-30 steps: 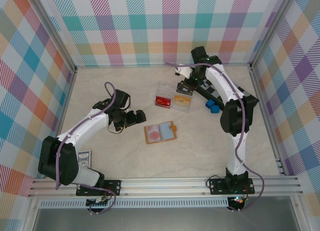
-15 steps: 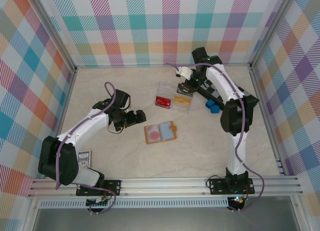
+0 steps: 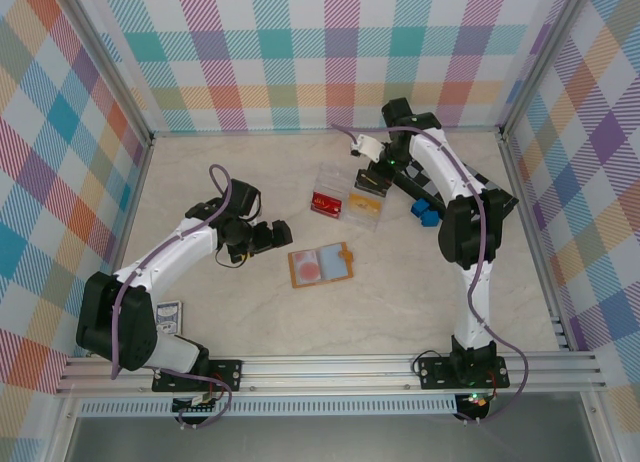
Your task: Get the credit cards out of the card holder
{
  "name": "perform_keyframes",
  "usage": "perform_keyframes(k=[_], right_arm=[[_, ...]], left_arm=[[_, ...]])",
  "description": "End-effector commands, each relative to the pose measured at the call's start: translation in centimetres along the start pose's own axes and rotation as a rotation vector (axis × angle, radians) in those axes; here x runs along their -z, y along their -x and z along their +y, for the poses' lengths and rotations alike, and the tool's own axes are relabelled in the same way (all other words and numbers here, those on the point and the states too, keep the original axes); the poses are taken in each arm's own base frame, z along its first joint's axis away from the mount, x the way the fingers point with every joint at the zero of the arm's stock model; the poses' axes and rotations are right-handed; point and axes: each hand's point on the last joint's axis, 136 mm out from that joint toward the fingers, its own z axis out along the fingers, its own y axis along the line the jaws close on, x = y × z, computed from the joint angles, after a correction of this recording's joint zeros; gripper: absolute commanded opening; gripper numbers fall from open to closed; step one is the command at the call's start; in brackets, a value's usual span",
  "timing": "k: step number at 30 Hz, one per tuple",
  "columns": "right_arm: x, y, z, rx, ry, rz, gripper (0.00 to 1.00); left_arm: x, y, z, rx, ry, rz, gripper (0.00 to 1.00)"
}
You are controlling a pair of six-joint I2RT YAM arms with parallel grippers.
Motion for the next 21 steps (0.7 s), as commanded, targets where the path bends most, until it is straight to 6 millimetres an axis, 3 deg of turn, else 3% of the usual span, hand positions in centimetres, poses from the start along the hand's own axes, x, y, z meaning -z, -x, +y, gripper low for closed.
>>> perform_keyframes(k=[1,8,18,21], right_arm=[[0.1,0.7,0.0,-0.041,0.018,-0.031,0.08],[-0.1,0.7,-0.6,-0.069,-0.006,-0.024,0.16],[3.0,2.5,-1.3,-0.134,-0.075,-0.095,0.21],[2.4,2.3,-1.2,-0.142,-0.068,-0.086,0.21]], left_arm=[[-0.4,-0.2,0.3,-0.008,-0.003,0.019,1.0],[-0.3,-0.2,0.3,-0.008,-0.005,0.017,1.0],[-0.2,-0.2,0.1,-0.007,-0.013,0.016,1.0],[-0.1,-0.3,0.1,-0.007,-0.014,0.015,1.0]])
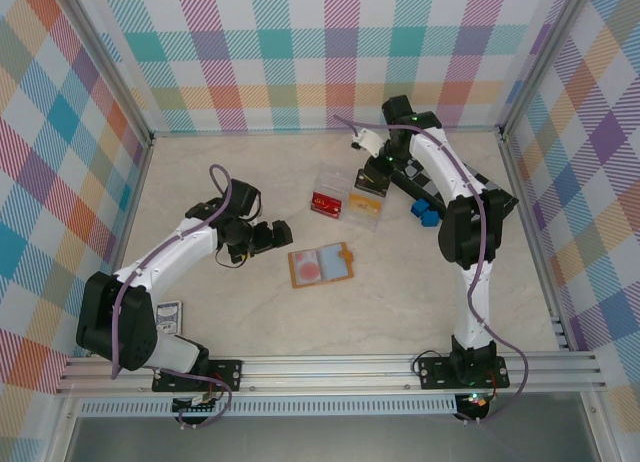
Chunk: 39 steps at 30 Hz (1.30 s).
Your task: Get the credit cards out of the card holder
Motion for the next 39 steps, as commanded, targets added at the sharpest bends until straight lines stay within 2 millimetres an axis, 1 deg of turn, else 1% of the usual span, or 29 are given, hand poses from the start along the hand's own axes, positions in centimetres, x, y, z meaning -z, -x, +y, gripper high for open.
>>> perform_keyframes(k=[1,4,7,12,20,30,33,39], right_arm=[[1.7,1.3,-0.1,-0.014,-0.021,-0.046,0.21],[0.5,0.7,0.2,-0.008,-0.001,-0.013,0.21],[0.0,0.3,0.0,-0.01,-0.006,0.003,0.21],[-0.1,0.3,0.3,0.015,0.013,0.001,0.18],[0.1,-0.2,2.0,0.096,0.094,0.002,0.16],[-0.2,-0.5,2.5,0.136,0.125,0.006,0.16],[-0.1,-0.5,2.6,0.162,0.125,0.006,0.14],[0.4,-0.3,2.4,0.208,0.109,0.001,0.03]], left_arm=[[-0.1,-0.3,0.2,-0.007,-0.01,0.011,1.0],[0.0,-0.4,0.3,-0.009,-0.007,0.009,1.0],[0.1,-0.5,0.5,-0.01,-0.002,0.008,1.0],[0.1,-0.4,0.4,-0.01,-0.005,0.006,1.0],[0.1,-0.3,0.4,-0.011,-0.001,0.007,1.0],[0.2,-0.3,0.3,-0.013,-0.002,0.005,1.0],[0.2,-0.3,0.4,-0.013,0.001,0.005,1.0],[0.4,-0.3,0.5,-0.013,0.006,0.003,1.0]])
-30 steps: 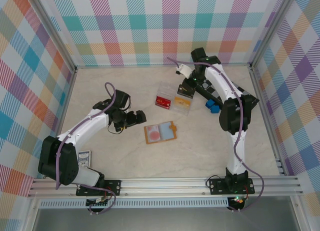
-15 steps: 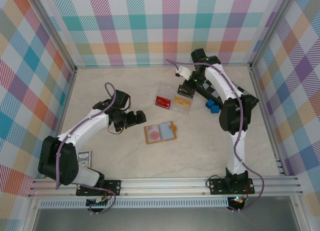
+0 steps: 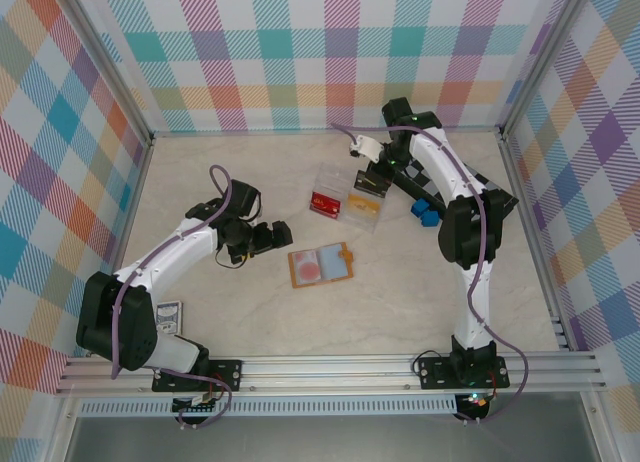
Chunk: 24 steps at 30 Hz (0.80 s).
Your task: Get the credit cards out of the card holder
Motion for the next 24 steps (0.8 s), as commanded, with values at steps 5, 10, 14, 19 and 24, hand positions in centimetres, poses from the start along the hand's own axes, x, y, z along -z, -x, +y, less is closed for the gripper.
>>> perform_keyframes(k=[5,10,14,19,24], right_arm=[[1.3,0.9,0.8,0.056,0.022,-0.036,0.0],[2.4,1.2,0.7,0.049,0.008,-0.055,0.0],[3.3,1.6,0.8,0.051,-0.008,-0.079,0.0],[4.1,1.9,0.7,0.044,-0.023,-0.105,0.0],[3.4,1.3,0.4,0.034,-0.033,-0.081,0.0]], left_arm=[[0.4,-0.2,0.4,-0.012,0.001,-0.001,1.0],[0.4,-0.3,0.5,-0.011,0.004,0.002,1.0],[0.3,-0.3,0.5,-0.011,0.003,0.004,1.0],[0.3,-0.3,0.5,-0.009,0.004,0.004,1.0],[0.3,-0.3,0.4,-0.01,0.0,0.004,1.0]])
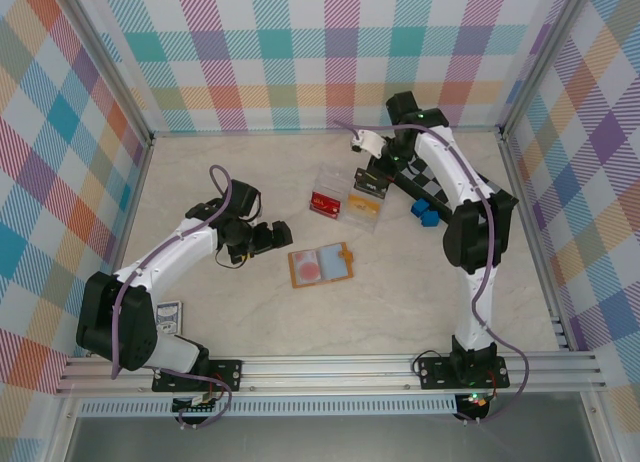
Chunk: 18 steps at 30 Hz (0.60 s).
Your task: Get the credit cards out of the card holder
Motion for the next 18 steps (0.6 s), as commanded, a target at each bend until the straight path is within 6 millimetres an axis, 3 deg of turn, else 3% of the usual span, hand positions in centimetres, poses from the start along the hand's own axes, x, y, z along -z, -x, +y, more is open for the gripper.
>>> perform_keyframes(k=[1,18], right_arm=[[0.5,0.1,0.2,-0.003,0.006,-0.018,0.0],[-2.3,-1.1,-0.7,-0.061,0.025,0.038,0.01]], left_arm=[[0.2,-0.3,0.4,-0.01,0.001,0.004,1.0],[0.0,-0.4,0.5,-0.008,0.004,0.011,1.0]])
